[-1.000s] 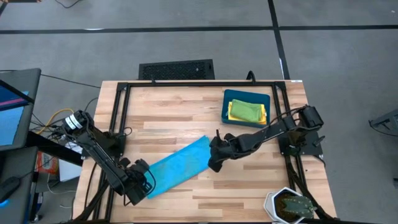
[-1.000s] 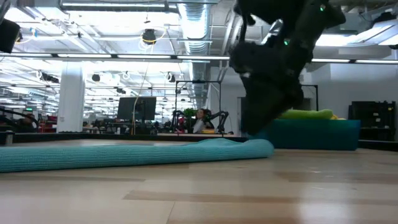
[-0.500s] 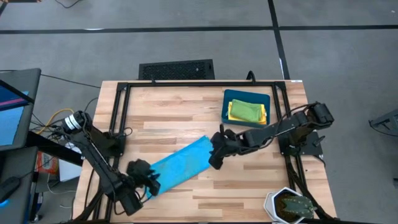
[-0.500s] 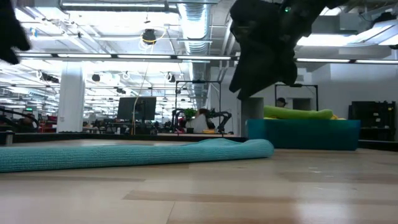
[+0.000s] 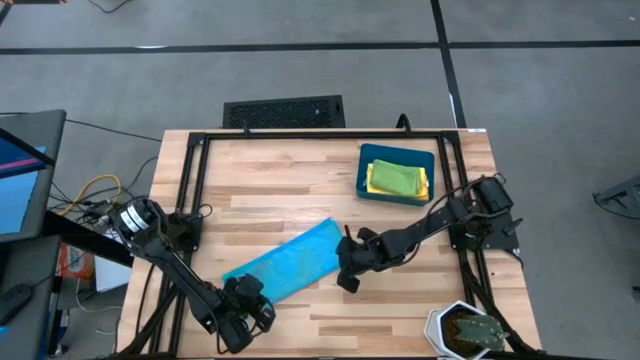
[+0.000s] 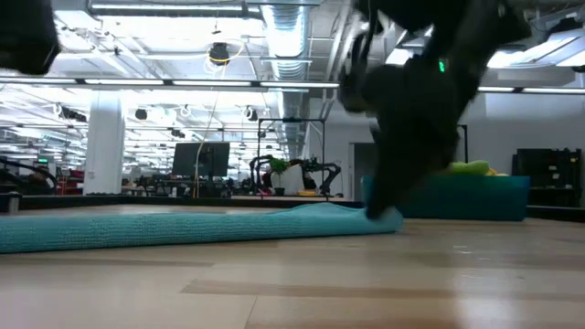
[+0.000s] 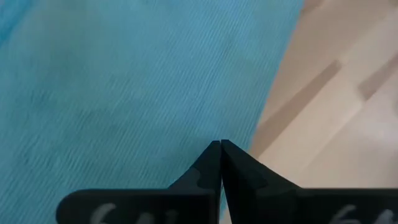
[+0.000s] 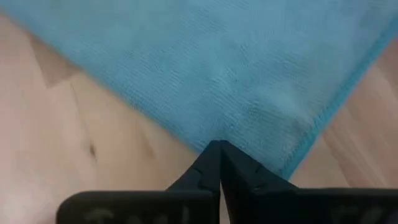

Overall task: Fold microfiber towels
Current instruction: Fold the blue microfiber cloth

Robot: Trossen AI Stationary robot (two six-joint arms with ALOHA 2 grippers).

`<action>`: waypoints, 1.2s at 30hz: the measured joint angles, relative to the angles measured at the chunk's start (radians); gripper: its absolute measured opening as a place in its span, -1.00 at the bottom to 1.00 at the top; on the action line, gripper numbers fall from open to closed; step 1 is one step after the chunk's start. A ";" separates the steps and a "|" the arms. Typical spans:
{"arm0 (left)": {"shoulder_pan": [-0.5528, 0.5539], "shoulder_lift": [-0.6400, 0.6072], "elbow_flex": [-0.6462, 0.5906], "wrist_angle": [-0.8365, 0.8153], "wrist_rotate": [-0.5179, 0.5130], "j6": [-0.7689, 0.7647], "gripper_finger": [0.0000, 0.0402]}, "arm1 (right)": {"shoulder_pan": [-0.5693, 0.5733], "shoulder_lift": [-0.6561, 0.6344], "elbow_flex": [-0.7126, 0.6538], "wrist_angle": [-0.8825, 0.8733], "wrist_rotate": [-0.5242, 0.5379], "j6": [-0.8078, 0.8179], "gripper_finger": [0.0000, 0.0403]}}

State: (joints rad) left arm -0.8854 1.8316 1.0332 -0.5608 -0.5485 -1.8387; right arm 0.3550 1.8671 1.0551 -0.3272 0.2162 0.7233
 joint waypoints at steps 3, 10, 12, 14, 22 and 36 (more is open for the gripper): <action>-0.012 0.013 0.000 -0.001 0.046 -0.007 -1.00 | -0.002 0.040 0.004 0.019 -0.003 0.019 -0.83; -0.031 0.024 0.002 -0.015 0.099 -0.034 -1.00 | -0.003 0.013 -0.003 0.012 0.002 0.023 -0.94; -0.033 0.024 0.002 -0.012 0.100 -0.036 -1.00 | -0.004 -0.014 -0.003 0.015 0.023 0.020 -0.93; -0.033 0.024 0.005 -0.011 0.103 -0.044 -1.00 | -0.003 -0.061 -0.002 0.019 0.051 0.018 -0.91; -0.032 0.025 0.012 -0.005 0.099 -0.043 -1.00 | 0.064 -0.069 0.000 0.332 0.067 -0.207 -0.97; 0.011 -0.012 0.044 -0.046 0.041 -0.043 -1.00 | 0.042 0.265 -0.001 0.812 -0.076 -0.363 -0.97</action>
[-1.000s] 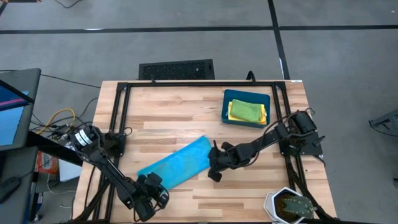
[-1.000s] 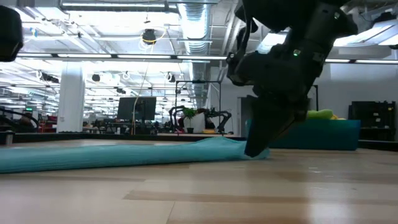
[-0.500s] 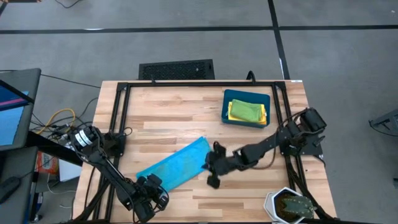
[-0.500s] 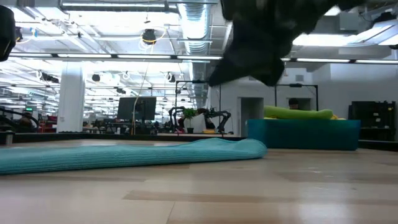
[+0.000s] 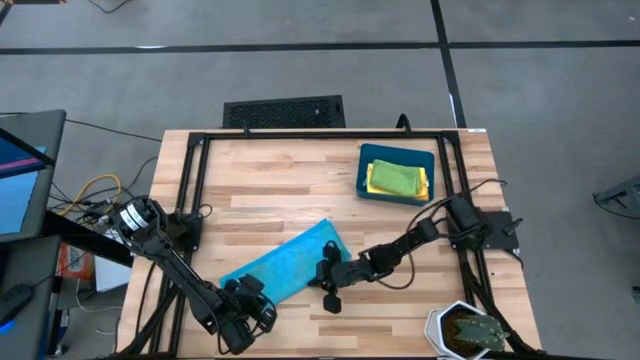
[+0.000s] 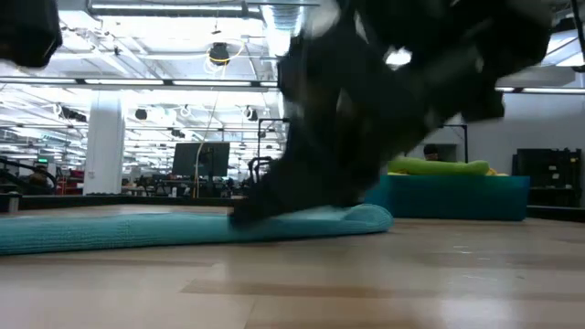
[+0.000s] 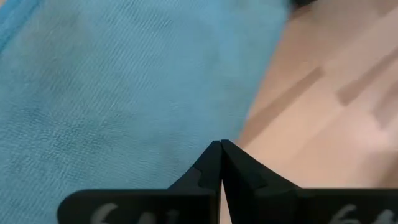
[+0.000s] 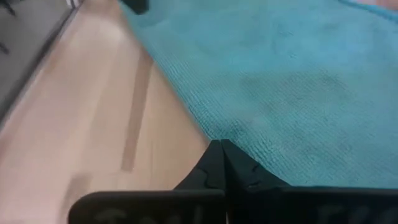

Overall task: Fold microfiber towels
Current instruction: Fold the blue microfiber cloth

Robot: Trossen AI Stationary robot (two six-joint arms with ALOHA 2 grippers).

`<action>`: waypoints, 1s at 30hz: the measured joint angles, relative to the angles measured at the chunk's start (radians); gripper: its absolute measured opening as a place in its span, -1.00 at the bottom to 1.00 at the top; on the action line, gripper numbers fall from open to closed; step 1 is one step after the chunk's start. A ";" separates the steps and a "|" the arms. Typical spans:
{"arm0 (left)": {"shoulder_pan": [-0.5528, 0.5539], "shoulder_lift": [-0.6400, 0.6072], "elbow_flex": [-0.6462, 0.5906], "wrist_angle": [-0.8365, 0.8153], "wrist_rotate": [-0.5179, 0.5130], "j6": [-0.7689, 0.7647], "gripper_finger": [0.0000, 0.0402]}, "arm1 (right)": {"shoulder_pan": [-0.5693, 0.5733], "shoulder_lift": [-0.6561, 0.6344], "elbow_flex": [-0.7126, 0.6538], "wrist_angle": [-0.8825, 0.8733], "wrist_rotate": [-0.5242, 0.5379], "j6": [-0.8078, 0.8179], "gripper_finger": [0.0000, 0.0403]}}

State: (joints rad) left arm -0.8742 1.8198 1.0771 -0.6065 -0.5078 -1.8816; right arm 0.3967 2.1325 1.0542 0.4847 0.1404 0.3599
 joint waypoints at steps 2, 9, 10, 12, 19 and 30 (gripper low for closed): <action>0.000 -0.007 0.042 -0.046 -0.005 0.006 -1.00 | -0.004 0.031 0.004 0.023 -0.007 0.031 -0.95; -0.088 0.047 0.178 -0.197 -0.039 -0.090 -1.00 | -0.006 0.042 0.003 0.049 -0.023 0.052 -0.94; -0.109 0.068 0.185 -0.220 -0.037 -0.137 -1.00 | -0.007 0.040 0.002 0.050 -0.023 0.052 -0.95; -0.154 0.110 0.200 -0.219 -0.031 -0.241 -1.00 | -0.013 0.034 0.001 0.045 -0.031 0.052 -0.95; -0.205 0.182 0.239 -0.281 -0.006 -0.297 -1.00 | -0.019 0.033 0.001 0.040 -0.055 0.076 -0.91; -0.226 0.156 0.327 -0.632 -0.084 -0.279 -1.00 | -0.020 0.031 0.002 0.036 -0.062 0.100 -0.90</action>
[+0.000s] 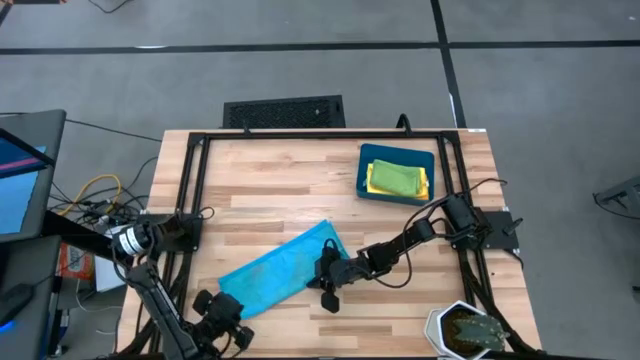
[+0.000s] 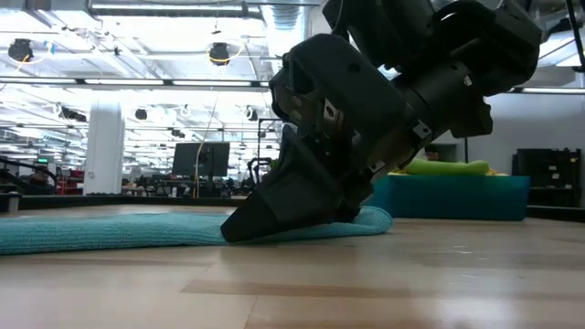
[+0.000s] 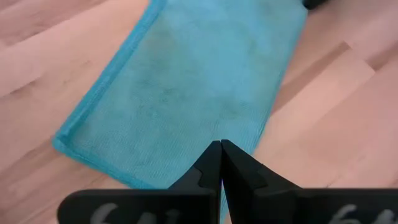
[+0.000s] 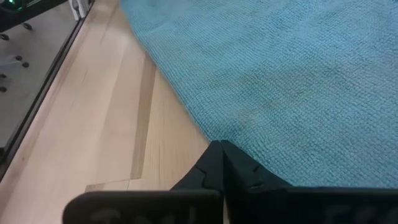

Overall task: Fold microfiber towels
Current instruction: Fold the blue microfiber cloth

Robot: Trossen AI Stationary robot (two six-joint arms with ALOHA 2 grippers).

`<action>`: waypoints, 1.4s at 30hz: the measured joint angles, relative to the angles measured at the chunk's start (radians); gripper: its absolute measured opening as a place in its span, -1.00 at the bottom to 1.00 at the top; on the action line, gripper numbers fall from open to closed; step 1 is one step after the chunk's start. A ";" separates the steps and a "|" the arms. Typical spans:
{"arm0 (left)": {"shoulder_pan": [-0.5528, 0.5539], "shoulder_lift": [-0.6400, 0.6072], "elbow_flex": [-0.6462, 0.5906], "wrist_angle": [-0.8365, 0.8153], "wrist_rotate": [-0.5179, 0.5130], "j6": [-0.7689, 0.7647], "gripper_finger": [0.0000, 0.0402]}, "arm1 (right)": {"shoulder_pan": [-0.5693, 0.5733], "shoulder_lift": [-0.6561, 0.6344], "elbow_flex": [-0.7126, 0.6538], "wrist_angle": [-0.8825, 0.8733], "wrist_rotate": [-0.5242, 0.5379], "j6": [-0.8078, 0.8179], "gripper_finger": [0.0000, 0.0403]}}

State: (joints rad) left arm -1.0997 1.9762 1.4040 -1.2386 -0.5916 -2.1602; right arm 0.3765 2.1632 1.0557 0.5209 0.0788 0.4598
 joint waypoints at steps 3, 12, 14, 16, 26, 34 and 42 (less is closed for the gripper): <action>-0.012 0.000 -0.044 0.059 -0.026 0.006 -1.00 | -0.001 0.000 0.000 -0.004 0.000 0.003 -0.90; -0.035 0.006 -0.203 0.336 -0.052 0.026 -1.00 | -0.001 -0.001 0.001 -0.011 0.000 0.008 -0.91; -0.044 0.006 -0.239 0.411 -0.049 0.026 -1.00 | -0.001 -0.001 0.002 -0.011 0.000 0.009 -0.90; -0.053 0.006 -0.256 0.452 -0.053 0.027 -1.00 | -0.001 -0.007 0.005 -0.024 -0.002 0.016 -0.90; -0.066 0.000 -0.260 0.481 0.006 0.083 -1.00 | -0.035 -0.198 0.011 -0.193 0.017 0.016 -0.87; -0.061 0.003 -0.248 0.467 0.003 0.083 -1.00 | -0.088 -0.466 0.000 -0.930 0.217 0.394 -0.66; -0.047 0.003 -0.247 0.471 0.000 0.072 -1.00 | -0.074 -0.441 -0.055 -0.925 0.194 0.522 0.01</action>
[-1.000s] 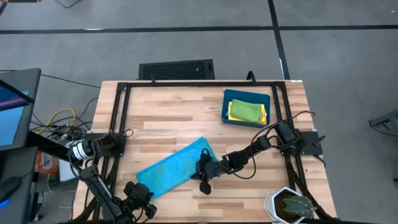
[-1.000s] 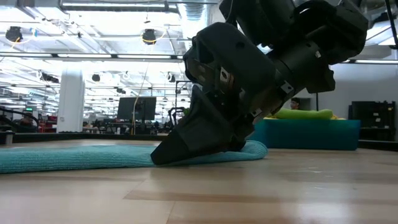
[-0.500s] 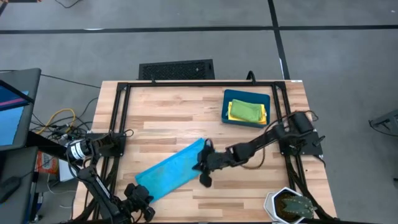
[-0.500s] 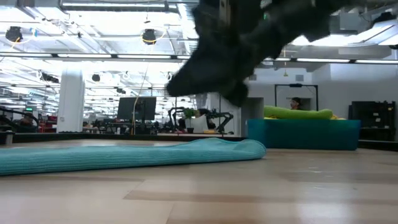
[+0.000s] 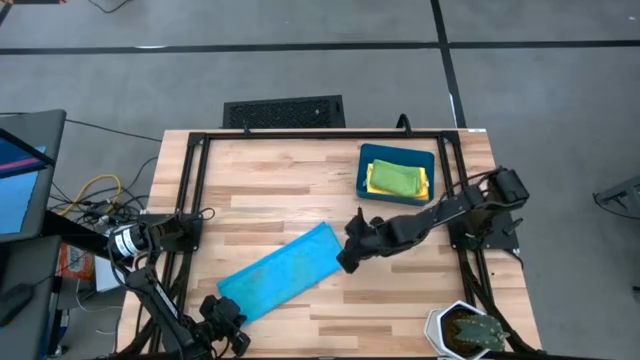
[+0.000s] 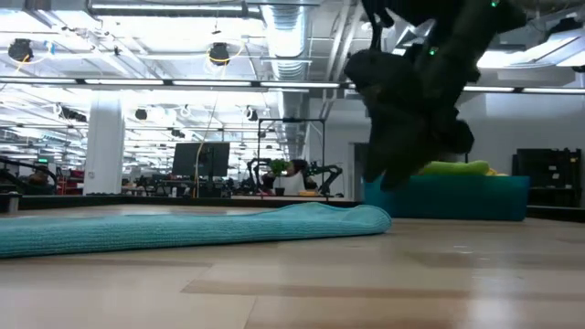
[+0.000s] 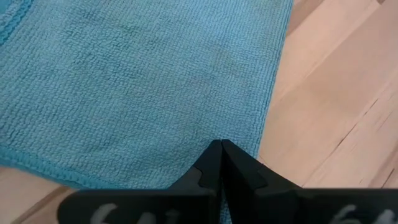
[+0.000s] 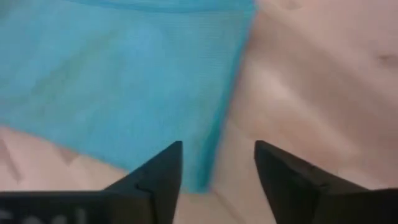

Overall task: Fold microfiber towels
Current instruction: Fold the blue microfiber cloth

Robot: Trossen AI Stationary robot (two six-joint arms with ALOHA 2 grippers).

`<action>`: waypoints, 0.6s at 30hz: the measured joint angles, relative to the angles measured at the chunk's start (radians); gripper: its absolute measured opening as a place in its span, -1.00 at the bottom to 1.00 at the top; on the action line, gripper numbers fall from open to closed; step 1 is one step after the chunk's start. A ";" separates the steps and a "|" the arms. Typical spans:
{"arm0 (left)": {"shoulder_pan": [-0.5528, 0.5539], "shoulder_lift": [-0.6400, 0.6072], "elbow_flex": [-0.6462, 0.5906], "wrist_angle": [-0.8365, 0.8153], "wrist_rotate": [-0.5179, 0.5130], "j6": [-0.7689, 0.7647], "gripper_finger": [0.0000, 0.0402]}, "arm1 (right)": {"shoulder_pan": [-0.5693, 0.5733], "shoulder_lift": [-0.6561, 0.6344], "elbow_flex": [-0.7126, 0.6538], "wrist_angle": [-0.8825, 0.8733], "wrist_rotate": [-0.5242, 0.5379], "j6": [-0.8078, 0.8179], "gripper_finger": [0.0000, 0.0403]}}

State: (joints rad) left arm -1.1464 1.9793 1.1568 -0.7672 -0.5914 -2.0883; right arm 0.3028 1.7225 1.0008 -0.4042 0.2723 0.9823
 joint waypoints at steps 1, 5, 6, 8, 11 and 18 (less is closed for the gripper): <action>0.001 0.000 0.000 0.000 0.001 0.000 -1.00 | 0.010 0.017 0.001 0.034 0.005 0.011 0.09; 0.003 0.000 0.000 0.002 0.008 -0.001 -1.00 | 0.047 0.072 0.002 0.073 0.014 0.040 0.26; 0.003 0.000 0.000 0.003 0.011 -0.001 -1.00 | 0.055 0.079 0.002 0.073 0.019 0.044 0.26; 0.003 0.000 0.000 0.004 0.015 -0.001 -1.00 | 0.067 0.084 0.002 0.060 0.044 0.052 0.25; 0.003 -0.001 0.000 0.005 0.019 -0.001 -1.00 | 0.072 0.084 0.002 -0.005 0.102 0.068 0.20; 0.005 -0.001 0.000 0.003 0.022 -0.002 -1.00 | 0.047 0.084 -0.020 -0.019 0.118 0.039 0.10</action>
State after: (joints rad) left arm -1.1412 1.9785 1.1568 -0.7639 -0.5698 -2.0903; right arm 0.3498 1.8069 0.9808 -0.4229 0.3904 1.0210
